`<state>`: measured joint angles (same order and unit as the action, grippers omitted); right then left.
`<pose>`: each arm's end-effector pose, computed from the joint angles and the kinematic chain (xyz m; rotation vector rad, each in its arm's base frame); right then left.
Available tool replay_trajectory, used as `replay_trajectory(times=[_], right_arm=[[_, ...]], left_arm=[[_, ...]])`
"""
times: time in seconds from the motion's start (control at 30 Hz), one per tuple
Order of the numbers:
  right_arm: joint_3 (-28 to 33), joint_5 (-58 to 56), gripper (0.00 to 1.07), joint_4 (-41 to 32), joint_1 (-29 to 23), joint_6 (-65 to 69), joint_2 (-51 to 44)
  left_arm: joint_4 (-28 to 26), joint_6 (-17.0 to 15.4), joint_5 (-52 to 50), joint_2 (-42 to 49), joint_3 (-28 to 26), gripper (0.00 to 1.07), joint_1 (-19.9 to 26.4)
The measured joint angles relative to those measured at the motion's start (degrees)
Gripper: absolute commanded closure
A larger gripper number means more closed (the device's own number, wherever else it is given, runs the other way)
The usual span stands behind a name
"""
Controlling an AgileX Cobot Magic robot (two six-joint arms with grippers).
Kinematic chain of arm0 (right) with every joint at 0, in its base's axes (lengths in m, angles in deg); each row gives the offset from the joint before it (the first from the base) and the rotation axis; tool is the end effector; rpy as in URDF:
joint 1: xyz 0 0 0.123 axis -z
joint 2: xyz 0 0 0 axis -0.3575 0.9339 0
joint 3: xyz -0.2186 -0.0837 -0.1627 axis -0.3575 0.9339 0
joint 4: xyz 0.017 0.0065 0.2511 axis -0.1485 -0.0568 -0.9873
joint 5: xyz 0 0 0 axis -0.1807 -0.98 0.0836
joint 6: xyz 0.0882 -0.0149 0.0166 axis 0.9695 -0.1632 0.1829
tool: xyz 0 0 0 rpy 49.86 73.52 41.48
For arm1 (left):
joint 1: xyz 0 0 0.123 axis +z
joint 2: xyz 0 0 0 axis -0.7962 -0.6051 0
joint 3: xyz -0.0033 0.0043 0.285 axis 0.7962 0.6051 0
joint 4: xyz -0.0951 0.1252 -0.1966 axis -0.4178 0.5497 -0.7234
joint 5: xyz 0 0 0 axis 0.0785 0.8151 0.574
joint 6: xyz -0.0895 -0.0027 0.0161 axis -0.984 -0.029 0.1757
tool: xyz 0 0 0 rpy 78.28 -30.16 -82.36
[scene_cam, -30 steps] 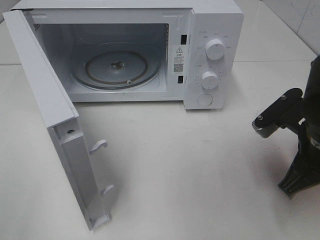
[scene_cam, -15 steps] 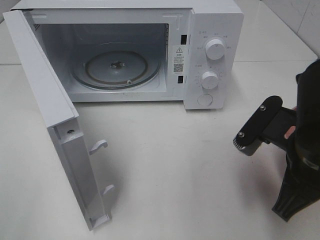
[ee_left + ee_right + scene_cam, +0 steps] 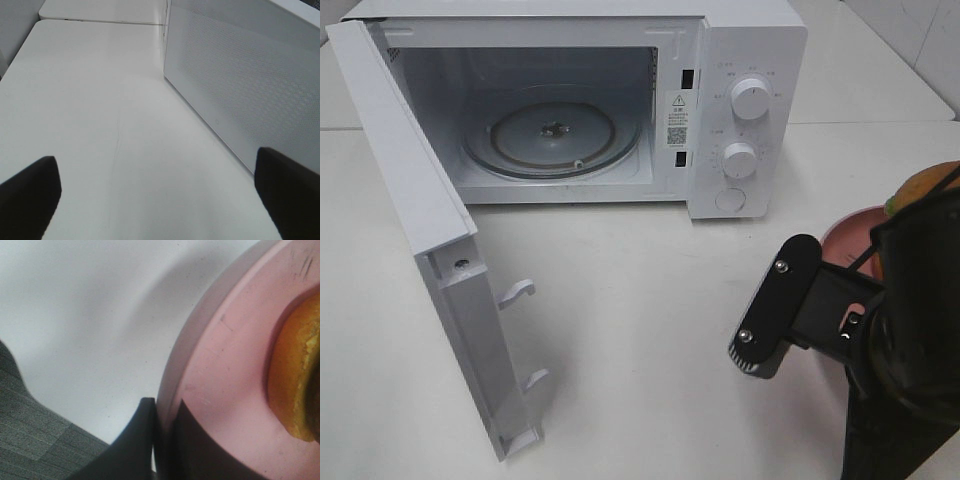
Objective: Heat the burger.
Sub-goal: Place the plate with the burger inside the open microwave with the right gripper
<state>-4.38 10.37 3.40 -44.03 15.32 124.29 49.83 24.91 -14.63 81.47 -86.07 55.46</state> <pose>0.1258 0.1608 0.1889 -1.2294 2.5130 -0.6647 -0.0048 -0.0090 0.2784 -0.0208 2.0197 -0.0898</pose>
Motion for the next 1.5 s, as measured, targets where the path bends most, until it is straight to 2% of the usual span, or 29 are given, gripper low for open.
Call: replay_trajectory(times=[0.63,1.3,1.43,1.5], right_arm=[[0.0,0.4,1.07,-0.1,-12.0,-1.5,0.0],[0.0,13.2,1.07,6.2,-12.1,-18.7,0.0],[0.0,15.9,1.07,6.2,-10.6,-21.7,0.0],[0.0,18.6,1.07,6.5,-6.2,-25.9,0.0]], left_arm=[[0.0,0.0,0.0,0.0,0.0,0.03,0.0],[0.0,0.0,0.0,0.0,0.0,0.03,0.0],[0.0,0.0,0.0,0.0,0.0,0.03,0.0],[0.0,0.0,0.0,0.0,0.0,0.03,0.0]])
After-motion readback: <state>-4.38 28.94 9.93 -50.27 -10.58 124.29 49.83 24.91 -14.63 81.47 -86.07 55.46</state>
